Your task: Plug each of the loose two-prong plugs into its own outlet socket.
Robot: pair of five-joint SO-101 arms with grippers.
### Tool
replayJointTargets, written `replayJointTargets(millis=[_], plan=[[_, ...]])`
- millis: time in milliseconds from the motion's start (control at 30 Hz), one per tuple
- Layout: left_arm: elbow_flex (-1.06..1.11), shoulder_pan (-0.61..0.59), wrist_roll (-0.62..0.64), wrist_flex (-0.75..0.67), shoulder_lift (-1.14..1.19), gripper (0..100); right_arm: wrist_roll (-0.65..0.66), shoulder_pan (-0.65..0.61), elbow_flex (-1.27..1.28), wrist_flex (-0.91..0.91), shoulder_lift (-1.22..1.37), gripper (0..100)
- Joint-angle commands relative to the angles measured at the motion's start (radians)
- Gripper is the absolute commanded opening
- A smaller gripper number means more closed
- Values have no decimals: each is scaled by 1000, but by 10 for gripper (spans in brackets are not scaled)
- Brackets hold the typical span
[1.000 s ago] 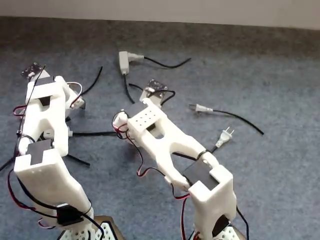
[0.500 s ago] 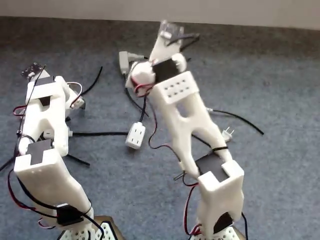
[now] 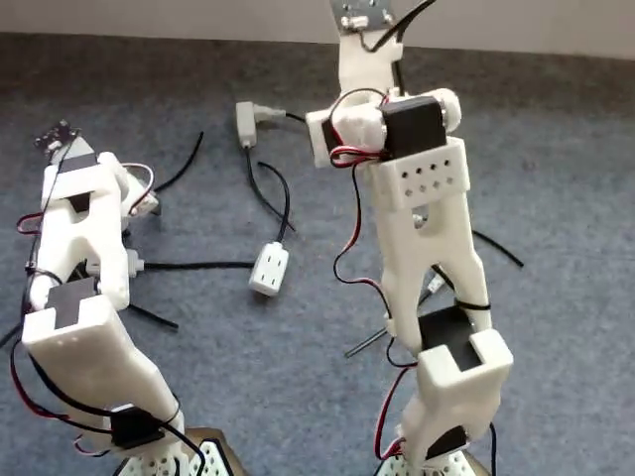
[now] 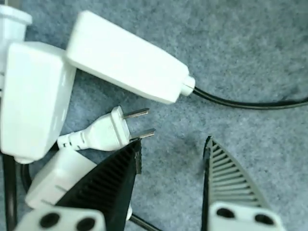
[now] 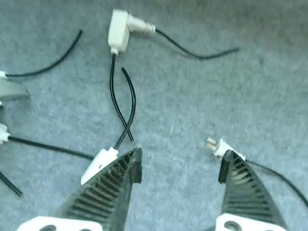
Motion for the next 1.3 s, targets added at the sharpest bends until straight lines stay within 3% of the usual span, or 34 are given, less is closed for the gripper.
replayJointTargets(millis=[0, 167, 300, 467, 767, 1267], plan=[[-140, -59, -14, 66, -67, 221, 15, 22, 239, 33, -119, 253], [-383, -142, -15, 285, -59, 221, 15, 38, 513, -12, -143, 253], [-496, -211, -15, 358, -56, 221, 9, 44, 746, -142, -142, 253], [-499, -298, -15, 354, -19, 221, 9, 44, 1069, -415, -142, 253], [-506, -285, -9, 324, 189, 221, 9, 39, 1402, -811, -140, 253], [-506, -421, -14, 173, 346, 221, 9, 41, 1443, -843, -142, 253]])
